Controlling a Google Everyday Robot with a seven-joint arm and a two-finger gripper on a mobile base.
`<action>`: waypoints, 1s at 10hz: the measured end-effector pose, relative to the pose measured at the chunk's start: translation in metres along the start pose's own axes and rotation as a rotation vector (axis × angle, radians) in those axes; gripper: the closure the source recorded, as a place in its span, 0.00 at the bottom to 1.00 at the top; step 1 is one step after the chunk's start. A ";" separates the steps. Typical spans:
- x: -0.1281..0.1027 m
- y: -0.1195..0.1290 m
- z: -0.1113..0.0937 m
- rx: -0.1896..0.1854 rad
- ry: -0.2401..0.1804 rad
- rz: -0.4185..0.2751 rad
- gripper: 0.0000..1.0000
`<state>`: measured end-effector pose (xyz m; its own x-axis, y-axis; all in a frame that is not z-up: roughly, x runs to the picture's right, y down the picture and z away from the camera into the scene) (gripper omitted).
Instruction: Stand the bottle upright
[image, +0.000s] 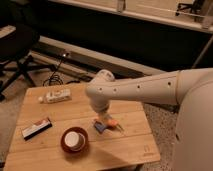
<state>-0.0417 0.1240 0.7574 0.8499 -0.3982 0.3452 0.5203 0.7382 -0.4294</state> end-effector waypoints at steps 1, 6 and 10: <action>0.000 -0.001 -0.001 0.000 0.001 0.001 0.20; -0.021 -0.079 0.008 -0.039 0.032 -0.097 0.20; -0.043 -0.160 0.015 -0.036 -0.017 -0.081 0.20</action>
<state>-0.1630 0.0318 0.8236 0.8035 -0.4464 0.3939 0.5902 0.6839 -0.4289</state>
